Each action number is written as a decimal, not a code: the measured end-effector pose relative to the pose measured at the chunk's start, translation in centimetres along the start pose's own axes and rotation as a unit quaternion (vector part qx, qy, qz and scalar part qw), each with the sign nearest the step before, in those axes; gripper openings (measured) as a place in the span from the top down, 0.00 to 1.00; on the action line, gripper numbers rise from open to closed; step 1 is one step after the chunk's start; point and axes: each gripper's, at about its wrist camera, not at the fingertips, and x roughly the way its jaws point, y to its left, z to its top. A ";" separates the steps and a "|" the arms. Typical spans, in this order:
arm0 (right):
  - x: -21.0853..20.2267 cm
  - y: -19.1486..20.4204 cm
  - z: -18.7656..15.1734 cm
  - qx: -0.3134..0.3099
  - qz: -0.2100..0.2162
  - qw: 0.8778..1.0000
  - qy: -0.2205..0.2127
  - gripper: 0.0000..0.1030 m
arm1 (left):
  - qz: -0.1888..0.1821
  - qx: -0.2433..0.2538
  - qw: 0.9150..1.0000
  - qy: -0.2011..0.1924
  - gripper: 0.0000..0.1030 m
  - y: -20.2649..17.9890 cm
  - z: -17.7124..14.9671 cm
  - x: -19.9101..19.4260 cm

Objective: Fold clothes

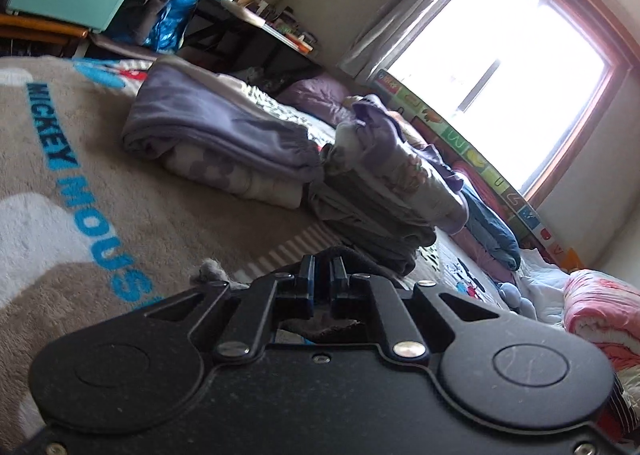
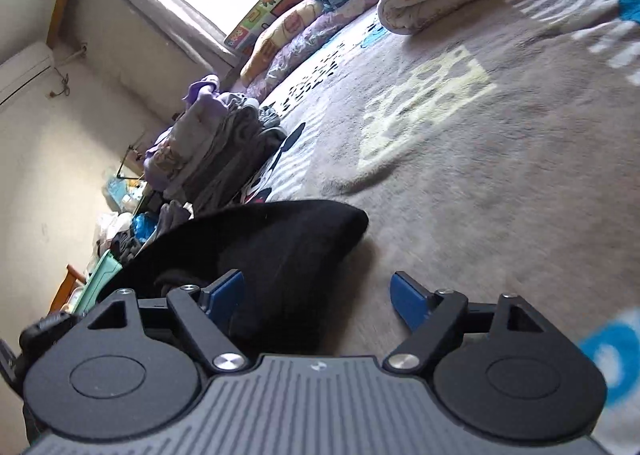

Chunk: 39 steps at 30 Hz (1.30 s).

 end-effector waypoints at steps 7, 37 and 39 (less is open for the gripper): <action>2.9 0.9 0.5 0.003 0.007 1.000 0.002 0.48 | -0.007 0.004 1.000 0.011 0.96 0.0 0.1 0.6; -12.2 -7.8 9.1 -0.029 -0.085 0.990 -0.110 0.75 | -0.140 0.171 0.969 0.111 0.96 -10.1 -6.9 2.6; -12.5 -8.8 8.5 -0.019 -0.088 0.991 -0.102 0.75 | -0.137 0.177 0.968 0.114 0.96 -10.3 -7.4 3.0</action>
